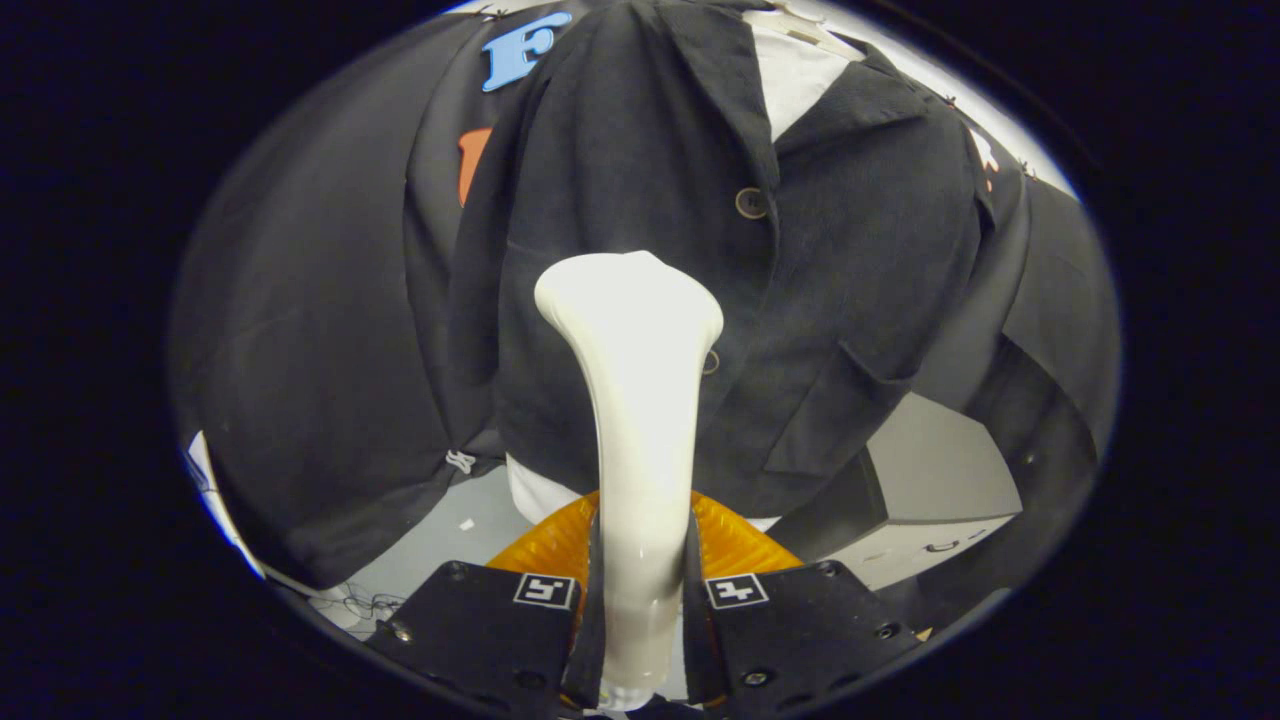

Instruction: Iron the clothes twice with a garment steamer, once on the left side and once on the right side.

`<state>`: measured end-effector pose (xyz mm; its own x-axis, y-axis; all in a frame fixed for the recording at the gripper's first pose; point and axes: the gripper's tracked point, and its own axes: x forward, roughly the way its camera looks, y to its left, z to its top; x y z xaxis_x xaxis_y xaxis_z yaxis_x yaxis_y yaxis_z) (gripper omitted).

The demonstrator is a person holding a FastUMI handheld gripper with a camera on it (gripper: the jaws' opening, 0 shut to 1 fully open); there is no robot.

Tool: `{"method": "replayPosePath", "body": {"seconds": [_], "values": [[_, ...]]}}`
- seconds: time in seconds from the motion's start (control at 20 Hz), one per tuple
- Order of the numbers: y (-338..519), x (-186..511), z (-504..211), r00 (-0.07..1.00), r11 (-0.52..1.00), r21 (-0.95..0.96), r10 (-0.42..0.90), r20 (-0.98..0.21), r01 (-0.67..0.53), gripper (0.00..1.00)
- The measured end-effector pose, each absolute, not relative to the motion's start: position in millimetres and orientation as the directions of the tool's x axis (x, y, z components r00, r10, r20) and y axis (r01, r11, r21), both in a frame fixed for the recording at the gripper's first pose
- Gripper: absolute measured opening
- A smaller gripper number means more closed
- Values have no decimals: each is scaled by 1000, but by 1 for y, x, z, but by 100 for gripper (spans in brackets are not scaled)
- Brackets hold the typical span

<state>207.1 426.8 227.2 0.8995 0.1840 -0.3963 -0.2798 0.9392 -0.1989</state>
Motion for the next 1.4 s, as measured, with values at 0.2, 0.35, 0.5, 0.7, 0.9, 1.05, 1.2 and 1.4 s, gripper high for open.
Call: {"method": "replayPosePath", "body": {"seconds": [0.2,0.35,0.5,0.7,0.9,1.05,1.2,1.4], "values": [[425,207,204,892,934,-214,178,-416,-286,34],[423,210,172,876,930,-216,177,-450,-299,34],[421,209,142,858,926,-218,174,-483,-310,34],[419,201,115,839,921,-222,166,-519,-319,34],[417,198,101,827,918,-222,165,-538,-327,34],[416,196,101,829,915,-225,171,-533,-334,34],[412,191,111,835,916,-213,190,-517,-340,34],[387,171,138,855,912,-166,271,-442,-375,34]]}}
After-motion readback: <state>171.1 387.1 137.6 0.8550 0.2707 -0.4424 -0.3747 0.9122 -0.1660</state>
